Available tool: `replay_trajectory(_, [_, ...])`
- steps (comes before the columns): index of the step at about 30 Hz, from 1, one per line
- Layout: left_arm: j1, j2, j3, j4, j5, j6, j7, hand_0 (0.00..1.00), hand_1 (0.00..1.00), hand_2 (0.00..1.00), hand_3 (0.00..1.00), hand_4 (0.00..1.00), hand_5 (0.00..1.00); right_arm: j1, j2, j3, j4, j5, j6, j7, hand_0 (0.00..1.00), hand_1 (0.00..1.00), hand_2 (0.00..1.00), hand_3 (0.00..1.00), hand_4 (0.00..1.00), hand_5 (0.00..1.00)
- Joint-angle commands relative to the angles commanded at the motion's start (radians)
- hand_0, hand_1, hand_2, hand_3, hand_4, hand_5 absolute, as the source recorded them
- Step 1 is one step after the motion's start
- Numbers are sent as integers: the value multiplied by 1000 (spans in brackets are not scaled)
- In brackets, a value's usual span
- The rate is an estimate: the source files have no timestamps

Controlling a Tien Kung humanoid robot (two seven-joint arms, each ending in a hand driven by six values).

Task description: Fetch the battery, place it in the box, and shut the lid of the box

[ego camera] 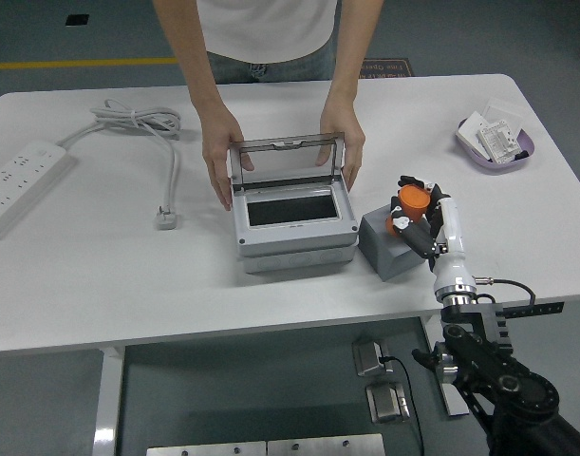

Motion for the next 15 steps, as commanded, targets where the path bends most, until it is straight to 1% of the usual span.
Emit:
replay_trajectory(7, [0,0,-3,0,3,-1,-2,666,682,668,735,816,266,7,-3,6,16,-19,-3,-12,782,668,580,454,177,2])
replay_trajectory(15, [1,-1,-2,0,2,-1,-2,667,682,668,734,815,267,9,-5,10,16,-25,-2,-18,773,662,579,448,173,2])
